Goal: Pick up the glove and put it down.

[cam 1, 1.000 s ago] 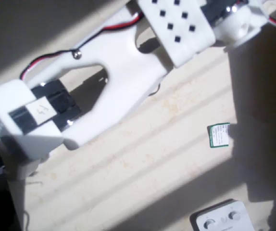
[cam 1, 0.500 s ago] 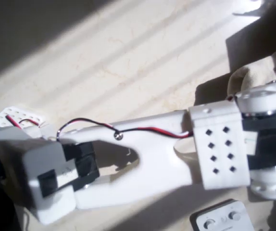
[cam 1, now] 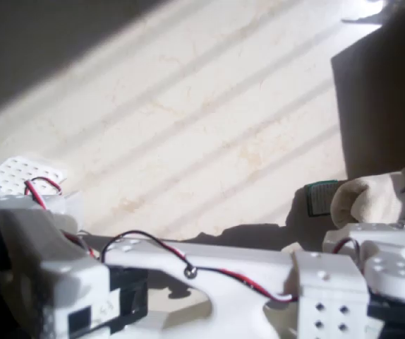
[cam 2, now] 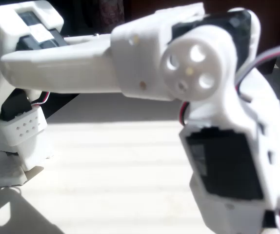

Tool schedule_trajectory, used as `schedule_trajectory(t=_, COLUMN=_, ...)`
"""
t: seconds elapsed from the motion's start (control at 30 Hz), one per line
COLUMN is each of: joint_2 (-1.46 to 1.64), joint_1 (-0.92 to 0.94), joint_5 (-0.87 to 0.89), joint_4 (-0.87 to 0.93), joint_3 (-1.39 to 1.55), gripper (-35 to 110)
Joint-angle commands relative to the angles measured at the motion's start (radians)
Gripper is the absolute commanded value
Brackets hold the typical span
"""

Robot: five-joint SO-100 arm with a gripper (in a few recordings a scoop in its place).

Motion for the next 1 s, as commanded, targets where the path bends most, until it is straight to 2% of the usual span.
schedule_trajectory(t=0.0, joint_2=0.028, joint_1=0.026, joint_5=-0.025, joint_4=0.003, joint_3=0.049, gripper=0)
schedule_trajectory(t=0.27, joint_2=0.028, joint_1=0.040, joint_5=-0.043, joint_4=-0.008, joint_3=0.193, gripper=0)
schedule_trajectory(t=0.6, joint_2=0.035, joint_1=0.028, joint_5=-0.044, joint_4=-0.011, joint_3=0.192, gripper=1)
schedule_trajectory(t=0.97, joint_2=0.161, joint_1=0.012, joint_5=-0.051, joint_4=0.003, joint_3=0.199, gripper=35)
